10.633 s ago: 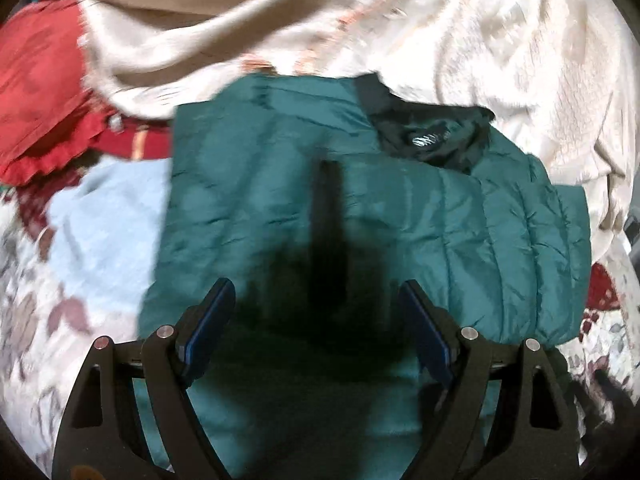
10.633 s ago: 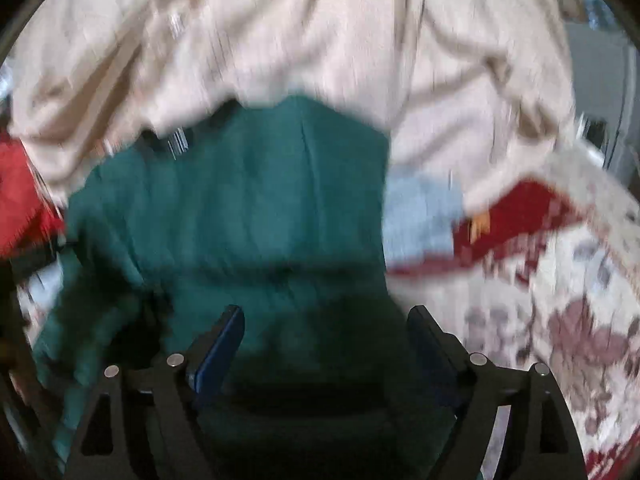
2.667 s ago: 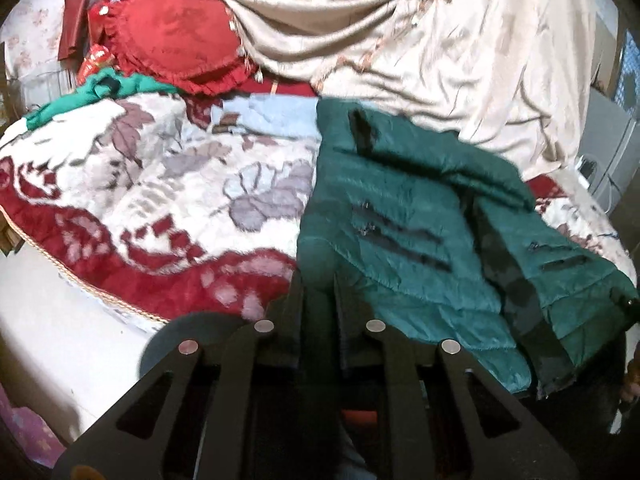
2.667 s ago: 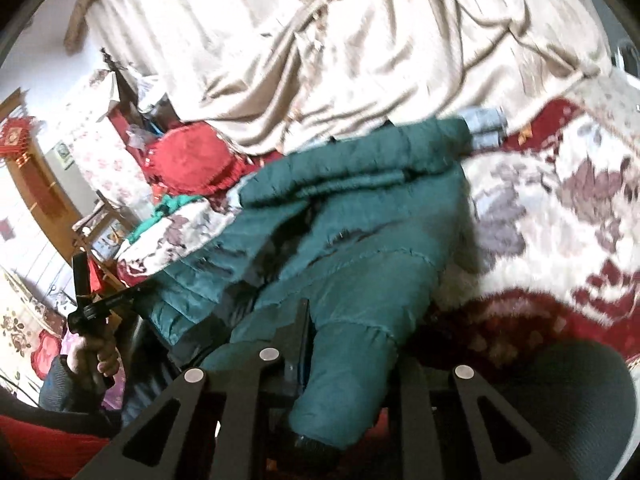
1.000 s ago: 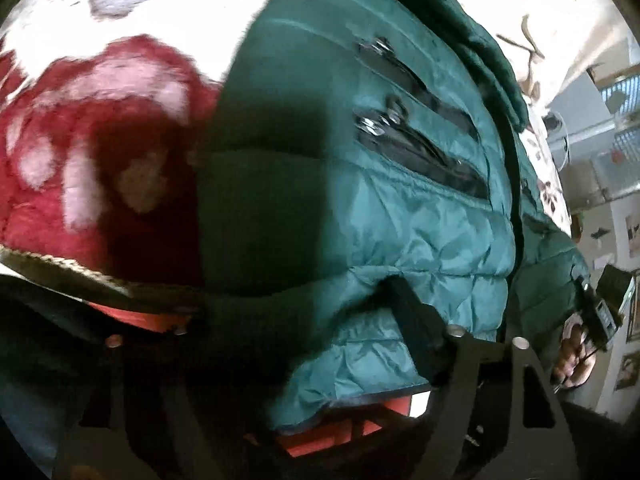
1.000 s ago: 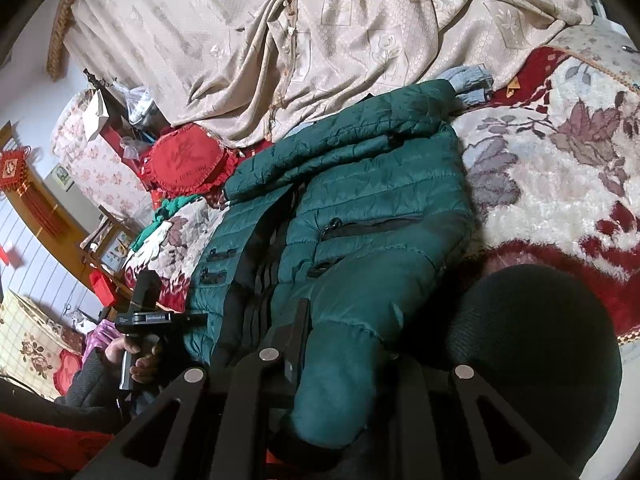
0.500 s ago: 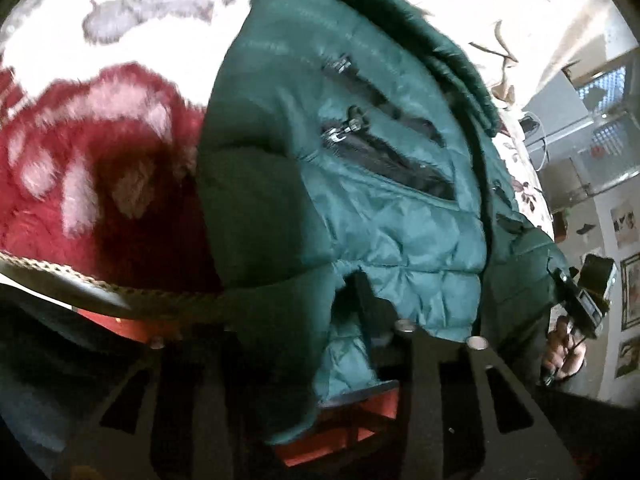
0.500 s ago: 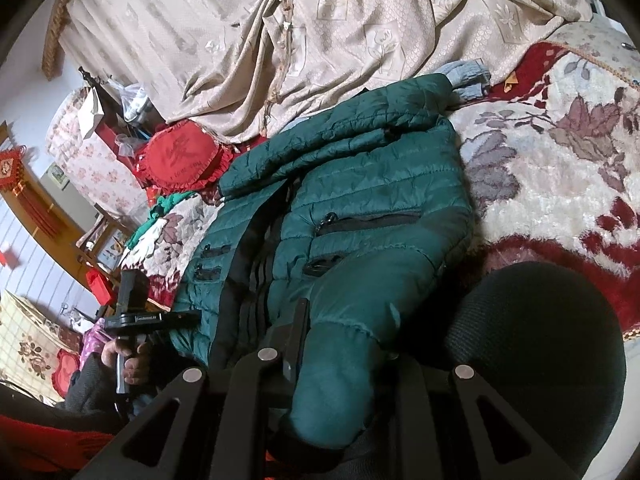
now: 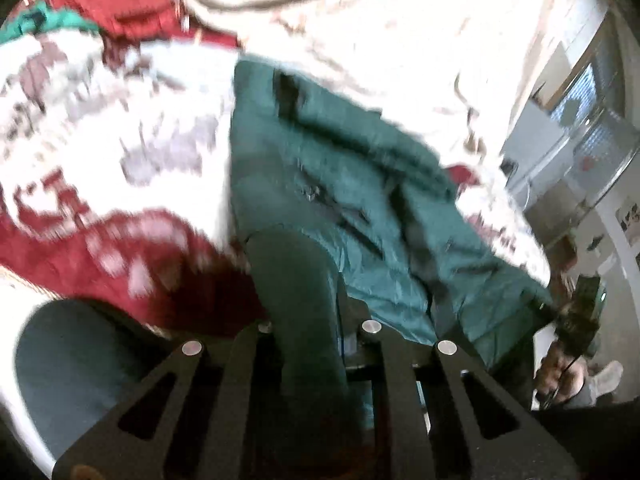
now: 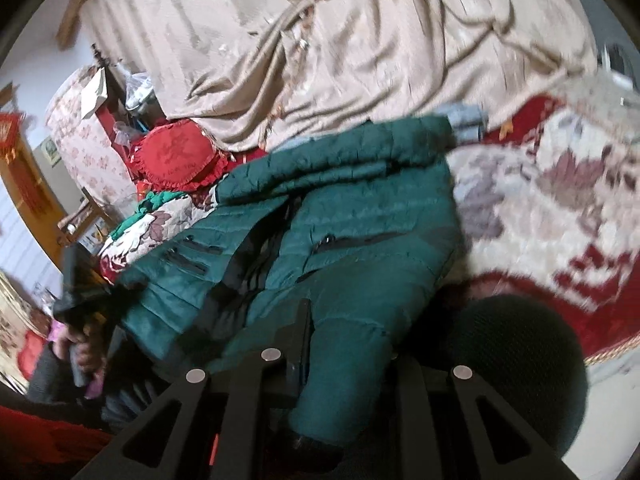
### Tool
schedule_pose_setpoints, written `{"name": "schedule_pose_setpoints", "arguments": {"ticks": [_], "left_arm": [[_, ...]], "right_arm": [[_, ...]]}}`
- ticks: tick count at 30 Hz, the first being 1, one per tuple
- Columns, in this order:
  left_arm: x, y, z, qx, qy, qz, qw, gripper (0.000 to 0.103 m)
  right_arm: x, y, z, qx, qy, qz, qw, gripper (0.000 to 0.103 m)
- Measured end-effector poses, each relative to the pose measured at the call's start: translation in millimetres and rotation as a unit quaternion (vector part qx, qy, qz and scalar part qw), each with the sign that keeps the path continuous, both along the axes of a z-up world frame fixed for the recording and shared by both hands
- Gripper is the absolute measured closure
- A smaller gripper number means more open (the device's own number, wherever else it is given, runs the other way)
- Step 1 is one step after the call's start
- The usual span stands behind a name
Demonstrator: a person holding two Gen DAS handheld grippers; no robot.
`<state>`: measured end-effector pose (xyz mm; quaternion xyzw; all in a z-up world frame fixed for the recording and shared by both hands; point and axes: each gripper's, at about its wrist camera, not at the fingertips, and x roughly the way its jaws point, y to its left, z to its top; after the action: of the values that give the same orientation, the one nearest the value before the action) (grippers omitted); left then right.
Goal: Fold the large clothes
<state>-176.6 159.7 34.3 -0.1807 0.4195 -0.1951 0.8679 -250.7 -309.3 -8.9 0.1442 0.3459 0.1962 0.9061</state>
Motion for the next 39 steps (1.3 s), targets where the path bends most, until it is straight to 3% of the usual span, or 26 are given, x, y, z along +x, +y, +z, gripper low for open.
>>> {"name": "schedule_pose_setpoints", "arguments": {"ticks": [7,21,29,32,39], "left_arm": [[-18.5,16.3,53.0,-0.007,-0.068,0.02,0.9975,0.094],[-58.7,43.8,110.7,-0.032,-0.134,0.049,0.9893,0.093],[-10.1,21.4,134.6,0.006,-0.147,0.078,0.986,0.093],[18.5,15.6,138.5,-0.005,-0.153,0.102,0.9829,0.093],[81.9,0.9,135.7,0.013,-0.162,0.116,0.98,0.093]], "right_arm": [[-28.6,6.5,45.3,-0.042,-0.083,0.014,0.996,0.09],[-72.2,7.8,120.3,-0.039,-0.203,0.018,0.978,0.09],[-31.4,3.3,124.7,-0.033,-0.2,-0.009,0.979,0.09],[-2.2,-2.3,127.4,-0.026,-0.192,-0.028,0.981,0.09],[71.8,-8.6,132.0,-0.026,-0.168,-0.055,0.984,0.09]]}}
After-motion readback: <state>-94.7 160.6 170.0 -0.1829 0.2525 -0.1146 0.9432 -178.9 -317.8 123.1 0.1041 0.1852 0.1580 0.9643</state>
